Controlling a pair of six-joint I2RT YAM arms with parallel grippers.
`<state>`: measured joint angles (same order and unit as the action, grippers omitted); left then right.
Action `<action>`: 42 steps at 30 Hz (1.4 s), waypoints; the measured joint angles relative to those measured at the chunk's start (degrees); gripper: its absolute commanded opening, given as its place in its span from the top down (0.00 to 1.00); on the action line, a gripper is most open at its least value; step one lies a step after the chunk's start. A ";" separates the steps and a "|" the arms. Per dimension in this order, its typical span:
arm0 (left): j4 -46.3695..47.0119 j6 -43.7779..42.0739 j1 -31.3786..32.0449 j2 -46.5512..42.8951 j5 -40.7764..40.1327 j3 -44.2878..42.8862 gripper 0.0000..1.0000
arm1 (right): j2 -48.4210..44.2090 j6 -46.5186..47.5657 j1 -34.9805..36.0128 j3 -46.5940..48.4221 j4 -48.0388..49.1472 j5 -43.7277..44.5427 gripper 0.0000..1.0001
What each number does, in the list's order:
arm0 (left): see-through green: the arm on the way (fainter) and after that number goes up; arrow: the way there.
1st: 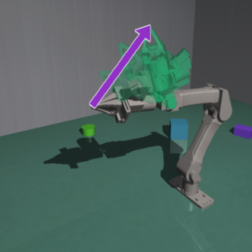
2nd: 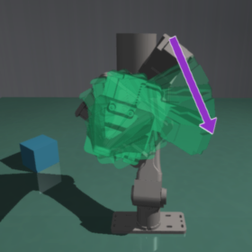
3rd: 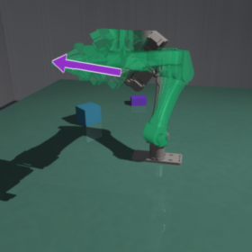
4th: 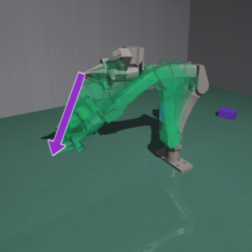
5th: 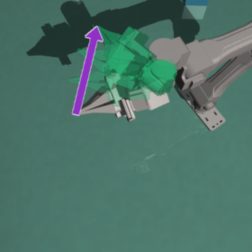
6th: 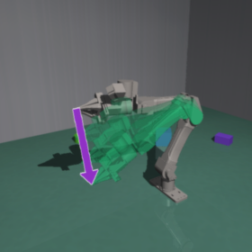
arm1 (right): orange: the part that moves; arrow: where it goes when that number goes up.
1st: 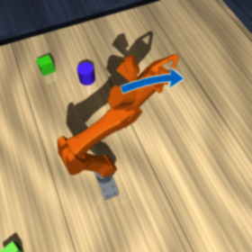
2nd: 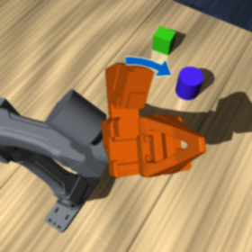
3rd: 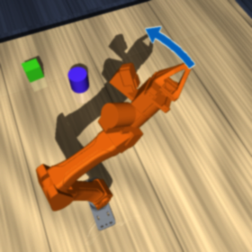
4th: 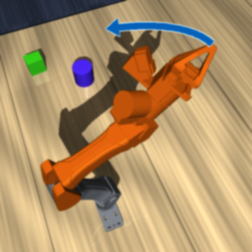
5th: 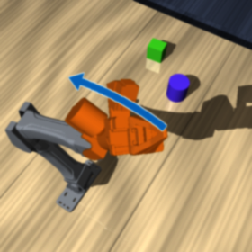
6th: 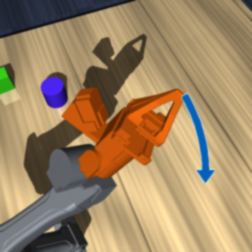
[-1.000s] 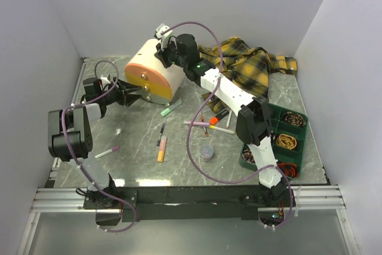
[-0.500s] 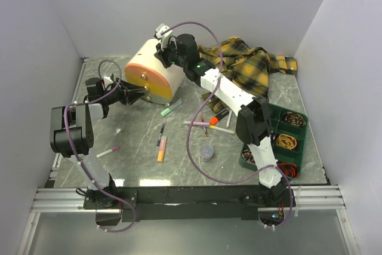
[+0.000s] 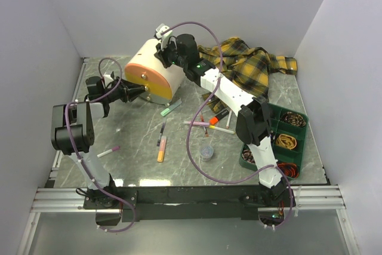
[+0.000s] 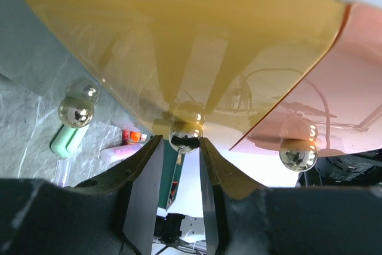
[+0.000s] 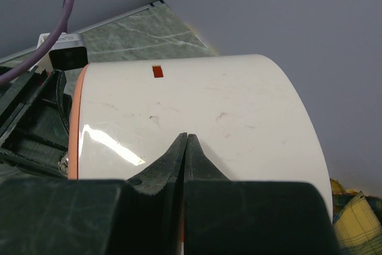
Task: Sort the stationery into containers
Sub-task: Close the drawer in the storage box, then open the drawer in the storage box.
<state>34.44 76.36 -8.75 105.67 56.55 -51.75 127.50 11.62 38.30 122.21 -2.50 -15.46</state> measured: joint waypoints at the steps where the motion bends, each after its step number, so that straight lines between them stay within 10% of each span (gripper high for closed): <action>1: 0.07 0.02 0.00 0.13 0.11 -0.20 0.64 | 0.00 0.00 0.02 0.00 0.00 0.00 1.00; 15: 0.26 1.05 0.63 1.09 0.15 -1.31 0.64 | 0.15 0.00 0.17 0.00 0.33 0.17 1.00; 23: 0.46 1.29 0.76 1.09 0.33 -1.31 0.87 | 0.15 0.02 0.17 0.00 0.37 0.37 1.00; 42: -10.49 -4.28 -2.67 -9.60 1.07 5.75 0.88 | 0.22 1.25 0.20 0.00 0.44 0.81 1.00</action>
<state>23.94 72.07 -11.42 96.07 57.63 -46.00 127.72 12.86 38.50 122.21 -2.07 -14.66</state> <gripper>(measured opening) 0.202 0.006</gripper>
